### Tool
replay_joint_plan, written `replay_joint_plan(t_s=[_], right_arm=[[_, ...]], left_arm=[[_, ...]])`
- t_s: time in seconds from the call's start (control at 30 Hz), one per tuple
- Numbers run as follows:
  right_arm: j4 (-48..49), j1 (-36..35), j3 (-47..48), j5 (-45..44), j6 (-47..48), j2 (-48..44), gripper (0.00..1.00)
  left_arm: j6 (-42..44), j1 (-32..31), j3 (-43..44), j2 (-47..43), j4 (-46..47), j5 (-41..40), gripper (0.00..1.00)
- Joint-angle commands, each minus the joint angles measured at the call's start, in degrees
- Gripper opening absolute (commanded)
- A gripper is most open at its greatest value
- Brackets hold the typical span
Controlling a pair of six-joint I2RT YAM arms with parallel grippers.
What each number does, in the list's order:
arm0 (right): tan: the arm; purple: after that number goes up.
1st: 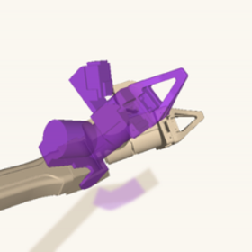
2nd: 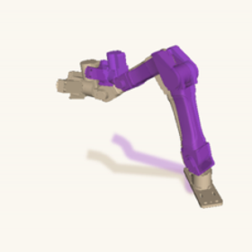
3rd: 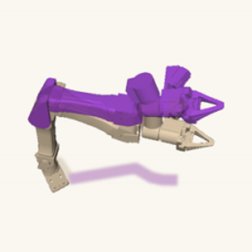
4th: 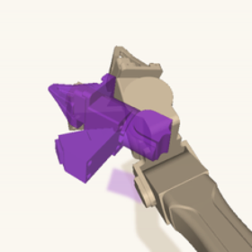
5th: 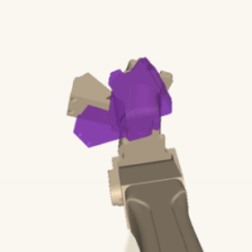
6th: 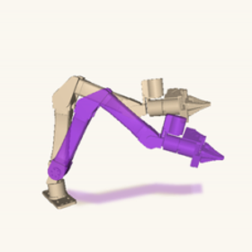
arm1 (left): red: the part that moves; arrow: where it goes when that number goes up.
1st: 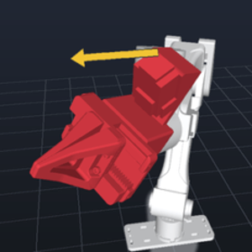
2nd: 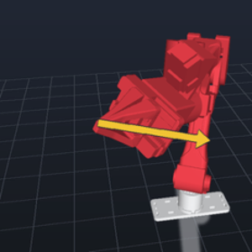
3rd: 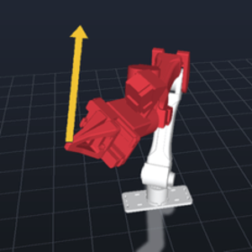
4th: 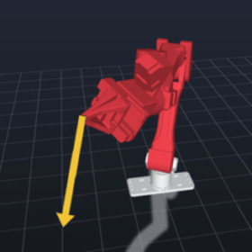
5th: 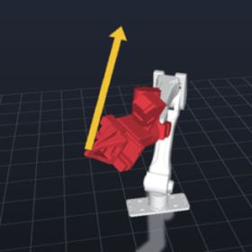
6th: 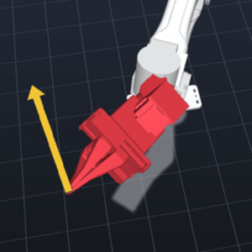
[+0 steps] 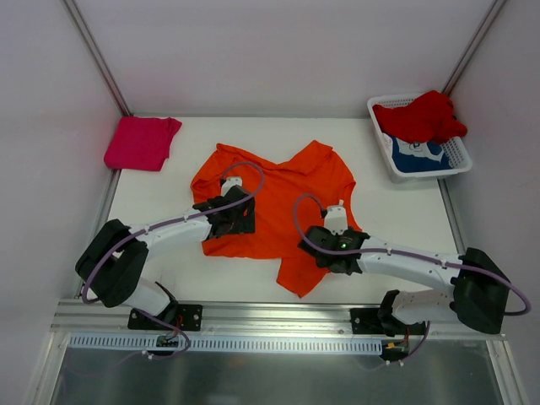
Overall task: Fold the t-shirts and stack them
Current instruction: Flatten the tshirt out
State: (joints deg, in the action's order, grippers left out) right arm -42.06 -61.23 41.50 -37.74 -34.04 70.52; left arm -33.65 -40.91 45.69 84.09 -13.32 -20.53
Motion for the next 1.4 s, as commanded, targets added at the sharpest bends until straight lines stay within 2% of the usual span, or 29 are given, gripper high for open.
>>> replay_joint_plan(t_s=[0.0,0.27,0.73,1.2,1.37], right_arm=[[2.15,-2.48,5.86,0.47,3.1,5.4,0.56],[6.81,-7.05,11.68,3.46,4.42,18.5,0.56],[13.32,-7.41,7.02,6.18,2.49,24.66,0.56],[13.85,-6.01,-3.87,9.61,-6.91,24.06,0.56],[9.9,-3.99,-6.16,9.26,-11.65,21.33,0.57]], left_arm=[[-0.98,-0.49,0.71,-0.95,-0.74,-2.49,0.85],[0.25,-0.49,1.15,-4.11,-2.93,-4.69,0.88],[0.6,-0.49,0.98,-4.64,-3.99,-5.48,0.9],[1.57,-0.49,1.77,-4.11,-4.34,-5.92,0.91],[2.09,-0.49,2.21,-4.2,-4.52,-6.18,0.91]])
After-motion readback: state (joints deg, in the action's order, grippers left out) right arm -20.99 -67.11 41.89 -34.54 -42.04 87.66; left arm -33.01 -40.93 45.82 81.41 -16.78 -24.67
